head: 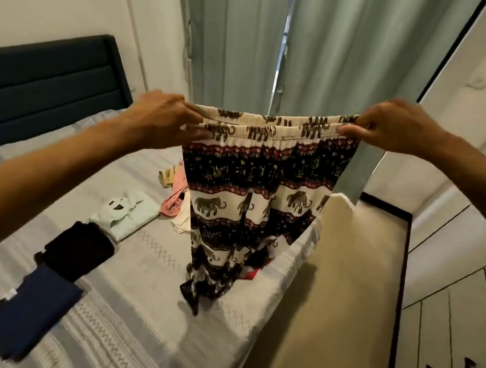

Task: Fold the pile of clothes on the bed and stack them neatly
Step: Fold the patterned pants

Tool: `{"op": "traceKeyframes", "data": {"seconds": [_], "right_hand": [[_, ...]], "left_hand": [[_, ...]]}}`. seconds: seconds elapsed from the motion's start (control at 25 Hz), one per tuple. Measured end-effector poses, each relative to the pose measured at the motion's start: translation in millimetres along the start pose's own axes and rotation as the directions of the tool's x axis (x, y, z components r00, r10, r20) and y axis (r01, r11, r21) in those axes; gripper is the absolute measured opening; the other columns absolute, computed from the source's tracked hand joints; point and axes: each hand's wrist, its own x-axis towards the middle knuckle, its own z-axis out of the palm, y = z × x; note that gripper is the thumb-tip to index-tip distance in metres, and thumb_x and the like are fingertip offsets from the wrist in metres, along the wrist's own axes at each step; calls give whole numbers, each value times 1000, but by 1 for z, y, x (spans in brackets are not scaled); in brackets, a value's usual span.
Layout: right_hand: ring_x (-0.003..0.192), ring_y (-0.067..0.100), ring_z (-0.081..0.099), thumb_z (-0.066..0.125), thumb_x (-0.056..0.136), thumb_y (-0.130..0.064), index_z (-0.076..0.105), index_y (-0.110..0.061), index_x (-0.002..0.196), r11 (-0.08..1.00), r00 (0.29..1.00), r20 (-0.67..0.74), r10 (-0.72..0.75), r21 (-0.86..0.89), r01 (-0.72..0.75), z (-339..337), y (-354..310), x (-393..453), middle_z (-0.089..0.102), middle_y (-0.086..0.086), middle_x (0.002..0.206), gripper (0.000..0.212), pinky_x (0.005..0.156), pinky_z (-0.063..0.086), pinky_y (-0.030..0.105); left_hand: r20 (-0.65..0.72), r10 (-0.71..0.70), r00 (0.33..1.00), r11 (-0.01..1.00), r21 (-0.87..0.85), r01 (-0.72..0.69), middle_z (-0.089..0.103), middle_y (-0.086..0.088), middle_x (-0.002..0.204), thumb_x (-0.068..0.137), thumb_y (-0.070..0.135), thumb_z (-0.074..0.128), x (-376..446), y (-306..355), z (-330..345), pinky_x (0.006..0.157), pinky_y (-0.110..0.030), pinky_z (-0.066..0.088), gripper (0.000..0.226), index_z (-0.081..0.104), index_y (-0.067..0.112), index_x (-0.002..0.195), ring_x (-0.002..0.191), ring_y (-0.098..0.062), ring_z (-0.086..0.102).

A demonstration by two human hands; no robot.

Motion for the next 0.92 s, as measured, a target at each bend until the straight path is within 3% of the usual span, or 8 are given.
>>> {"op": "traceKeyframes", "data": {"seconds": [0.12, 0.2, 0.36, 0.44, 0.52, 0.6, 0.72, 0.92], "right_hand": [[70, 19, 70, 61, 82, -81, 80, -30, 81, 959, 991, -4, 135, 253, -129, -49, 17, 13, 73, -5, 80, 54, 65, 58, 41], [82, 16, 73, 79, 83, -56, 84, -14, 92, 889, 981, -23, 193, 428, -165, -71, 21, 8, 77, -2, 94, 43, 75, 60, 38], [71, 15, 64, 80, 90, -24, 71, 17, 92, 623, 951, -122, 283, 777, -86, -86, 36, -21, 74, 3, 85, 42, 61, 50, 21], [59, 11, 65, 75, 93, -22, 70, 7, 73, 451, 931, -49, 362, 883, -129, -93, 49, -43, 70, 0, 67, 36, 58, 51, 16], [59, 10, 68, 73, 92, -29, 74, -12, 60, 346, 935, 90, 342, 913, -215, -100, 61, -66, 71, -1, 63, 37, 58, 55, 15], [68, 13, 68, 73, 88, -44, 78, -16, 66, 456, 937, 205, 284, 831, -319, -107, 74, -87, 75, 3, 73, 36, 61, 55, 18], [61, 12, 62, 59, 84, -78, 78, -24, 74, 943, 957, 225, 182, 236, -235, -106, 103, -105, 70, -4, 67, 58, 57, 44, 27], [60, 13, 60, 13, 77, -99, 72, -31, 88, 961, 999, -28, 28, -273, -34, -92, 136, -119, 64, -10, 66, 91, 52, 39, 25]], "left_hand": [[-16, -15, 1000, 976, -216, 11, 78, -4, 111, 104, 64, 35, 47, -7, -25, 54, -21, 44, 56, 67, 28, 134, 74, -20, 71], [64, 46, 997, 930, -368, -19, 73, 1, 103, 106, 53, 38, 75, 5, -38, 59, -19, 52, 45, 55, 29, 140, 72, -11, 71], [23, 194, 981, 902, -397, -170, 67, 8, 104, 105, 58, 28, 109, 30, -49, 71, -33, 58, 48, 51, 32, 137, 83, -13, 71], [-1, 261, 965, 899, -365, -243, 68, 4, 110, 110, 32, 36, 117, 37, -43, 75, -41, 60, 28, 51, 35, 135, 89, -20, 70], [-6, 277, 961, 924, -274, -268, 68, -3, 110, 111, 27, 35, 123, 46, -39, 76, -48, 60, 29, 46, 41, 133, 88, -22, 67], [-39, 302, 952, 948, -88, -305, 65, -4, 104, 109, 46, 20, 132, 49, -42, 77, -50, 55, 37, 43, 34, 135, 81, -21, 60], [-67, 341, 938, 937, 102, -333, 69, -2, 113, 104, 63, 9, 152, 67, -50, 87, -46, 48, 62, 43, 28, 141, 89, -20, 58], [-109, 336, 935, 935, 160, -318, 71, -3, 106, 96, 82, 18, 201, 118, -44, 94, -44, 42, 70, 41, 29, 136, 88, -21, 61]]}}
